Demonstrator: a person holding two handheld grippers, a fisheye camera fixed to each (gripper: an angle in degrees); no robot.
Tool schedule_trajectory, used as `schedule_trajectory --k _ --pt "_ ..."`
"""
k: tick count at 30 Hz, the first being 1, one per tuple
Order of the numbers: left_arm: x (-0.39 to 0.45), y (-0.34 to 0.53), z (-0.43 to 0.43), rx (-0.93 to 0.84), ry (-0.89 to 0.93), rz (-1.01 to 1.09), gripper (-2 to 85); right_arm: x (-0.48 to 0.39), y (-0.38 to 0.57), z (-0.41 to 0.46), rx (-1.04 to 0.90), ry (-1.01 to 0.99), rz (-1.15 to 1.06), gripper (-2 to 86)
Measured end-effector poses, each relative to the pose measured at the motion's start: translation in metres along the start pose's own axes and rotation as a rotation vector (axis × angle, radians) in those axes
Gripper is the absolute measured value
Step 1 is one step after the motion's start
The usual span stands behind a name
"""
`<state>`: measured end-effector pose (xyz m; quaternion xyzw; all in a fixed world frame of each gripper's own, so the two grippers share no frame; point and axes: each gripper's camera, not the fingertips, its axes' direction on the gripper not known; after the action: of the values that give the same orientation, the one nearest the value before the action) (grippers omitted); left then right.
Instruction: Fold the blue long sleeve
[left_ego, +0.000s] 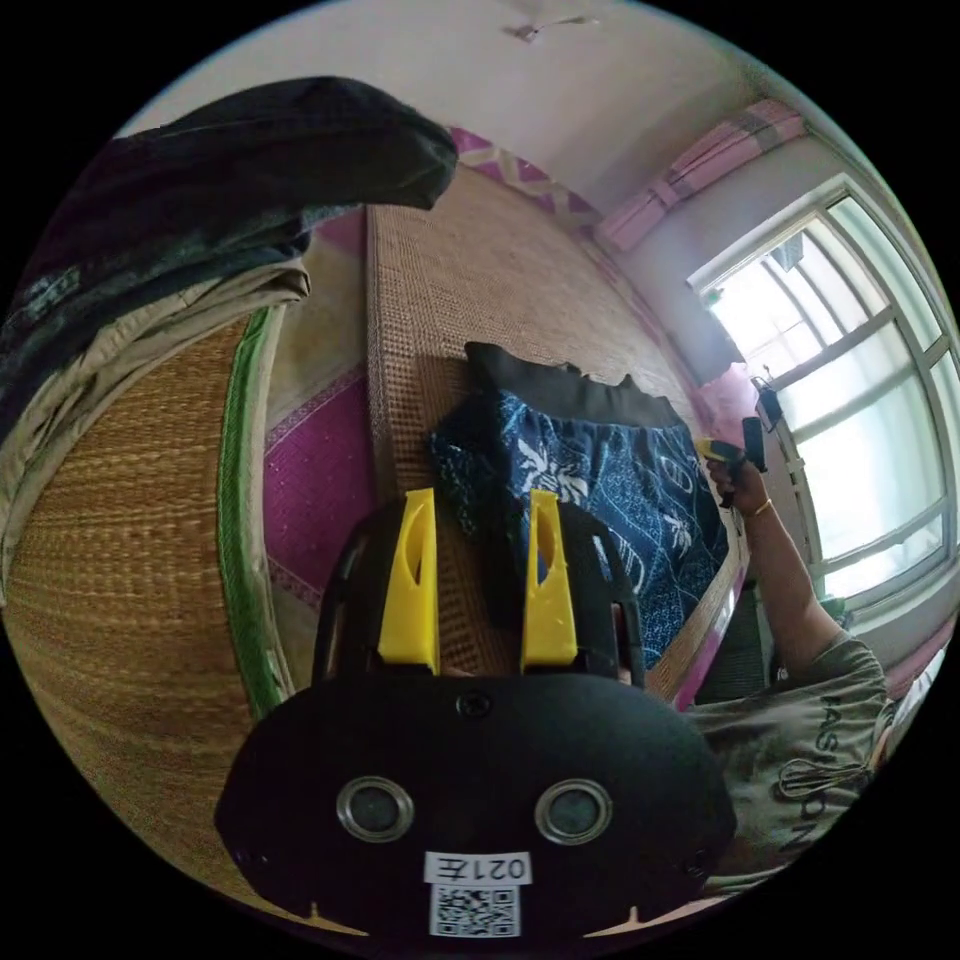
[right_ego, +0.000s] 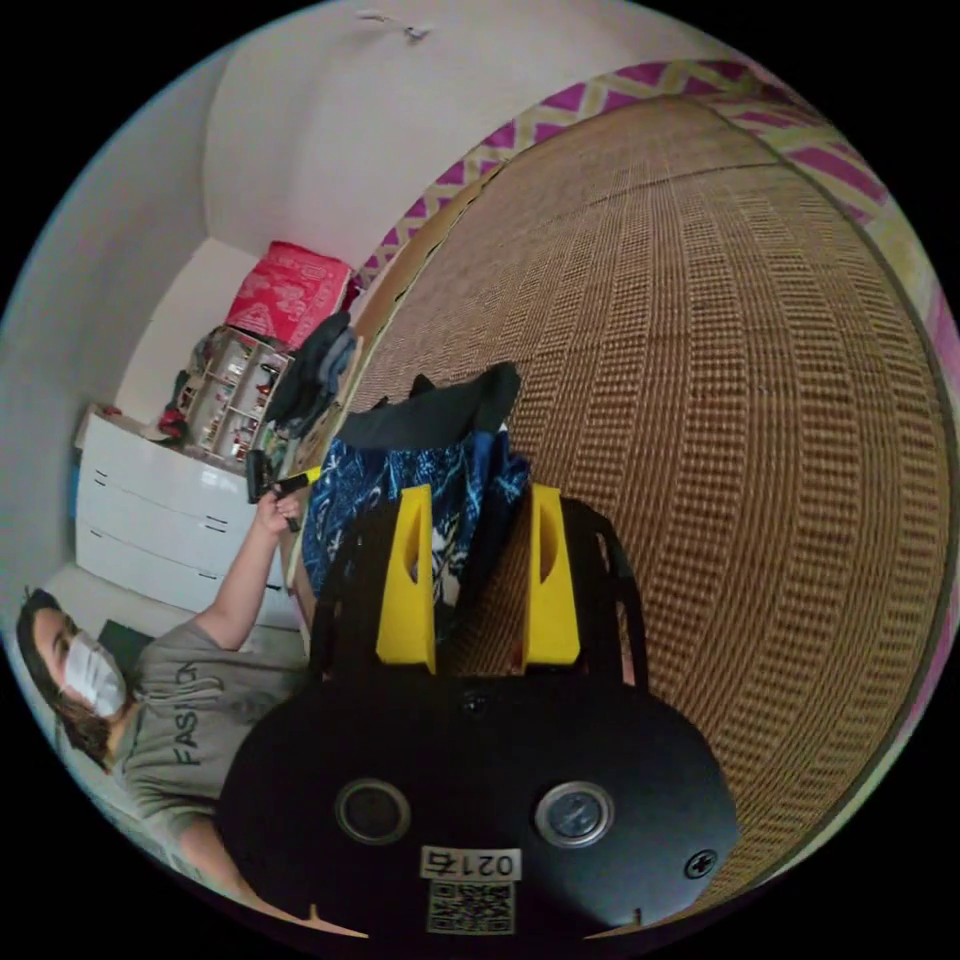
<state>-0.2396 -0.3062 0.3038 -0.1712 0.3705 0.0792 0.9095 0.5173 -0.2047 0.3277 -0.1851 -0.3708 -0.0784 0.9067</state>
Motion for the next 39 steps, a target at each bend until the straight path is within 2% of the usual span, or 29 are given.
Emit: schedule_trajectory --k 7,10,15,20,23,30,33,36,39 --pt "-0.027 -0.048 0.009 0.046 0.058 -0.024 10.3 0.039 -0.036 0.029 -0.050 -0.082 -0.005 12.4" --pt "-0.031 -0.076 0.029 -0.027 0.093 0.024 9.9 0.048 -0.051 0.045 -0.086 -0.079 -0.030 11.7" --pt "-0.049 -0.119 0.046 -0.092 0.147 0.025 1.4 0.061 -0.072 0.072 -0.138 -0.008 -0.042 5.2" --pt "-0.057 -0.165 0.042 -0.025 0.156 0.053 -0.3 0.069 -0.102 0.060 -0.069 -0.039 -0.065 3.7" --pt "-0.057 -0.209 0.043 0.012 0.107 0.051 -0.6 0.065 -0.135 0.050 -0.036 0.065 -0.084 3.6" --pt "-0.062 -0.297 0.057 0.157 0.057 0.020 0.0 0.074 -0.206 0.037 0.086 0.227 -0.079 4.3" --pt "-0.086 -0.307 0.094 0.055 0.010 -0.088 1.7 0.104 -0.219 0.064 0.041 0.305 0.008 7.4" --pt "-0.098 -0.303 0.098 0.125 0.053 -0.048 3.7 0.126 -0.219 0.081 0.026 0.268 0.028 12.8" --pt "-0.106 -0.303 0.096 0.128 0.092 -0.036 5.2 0.142 -0.217 0.079 0.067 0.190 0.034 13.4"
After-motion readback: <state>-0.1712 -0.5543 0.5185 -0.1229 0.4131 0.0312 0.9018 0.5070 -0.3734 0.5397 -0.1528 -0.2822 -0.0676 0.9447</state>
